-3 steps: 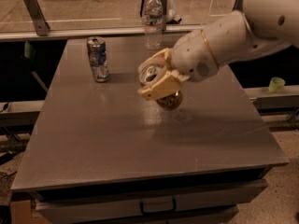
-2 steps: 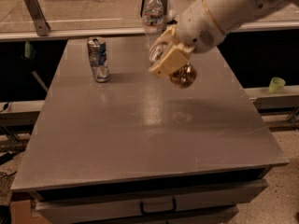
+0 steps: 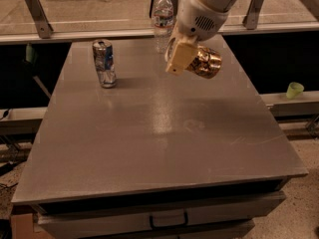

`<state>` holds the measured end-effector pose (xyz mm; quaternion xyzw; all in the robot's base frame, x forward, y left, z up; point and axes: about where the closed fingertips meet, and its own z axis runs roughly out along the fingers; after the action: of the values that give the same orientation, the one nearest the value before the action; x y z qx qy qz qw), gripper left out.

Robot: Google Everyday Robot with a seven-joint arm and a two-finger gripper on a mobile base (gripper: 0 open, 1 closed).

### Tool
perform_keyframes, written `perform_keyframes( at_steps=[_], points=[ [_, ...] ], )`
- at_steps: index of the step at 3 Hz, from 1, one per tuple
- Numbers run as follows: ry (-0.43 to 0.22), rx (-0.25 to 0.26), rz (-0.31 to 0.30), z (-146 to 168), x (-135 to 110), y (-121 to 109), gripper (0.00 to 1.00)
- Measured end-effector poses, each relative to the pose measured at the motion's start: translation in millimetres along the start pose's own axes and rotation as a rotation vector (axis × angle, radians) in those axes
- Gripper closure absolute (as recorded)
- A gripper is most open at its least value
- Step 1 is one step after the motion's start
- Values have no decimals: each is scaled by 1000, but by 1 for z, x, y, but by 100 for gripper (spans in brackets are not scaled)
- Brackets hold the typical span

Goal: Knock orange can over

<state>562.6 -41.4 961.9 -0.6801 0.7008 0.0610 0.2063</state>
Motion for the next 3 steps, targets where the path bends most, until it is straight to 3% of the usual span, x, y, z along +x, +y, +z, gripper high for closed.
perform_keyframes(
  at_steps=[1,2,3],
  points=[
    [127,12,17,20,11,15,100],
    [176,-3,49,44,18,34,88],
    [143,-35,101,65,22,48,65]
  ],
)
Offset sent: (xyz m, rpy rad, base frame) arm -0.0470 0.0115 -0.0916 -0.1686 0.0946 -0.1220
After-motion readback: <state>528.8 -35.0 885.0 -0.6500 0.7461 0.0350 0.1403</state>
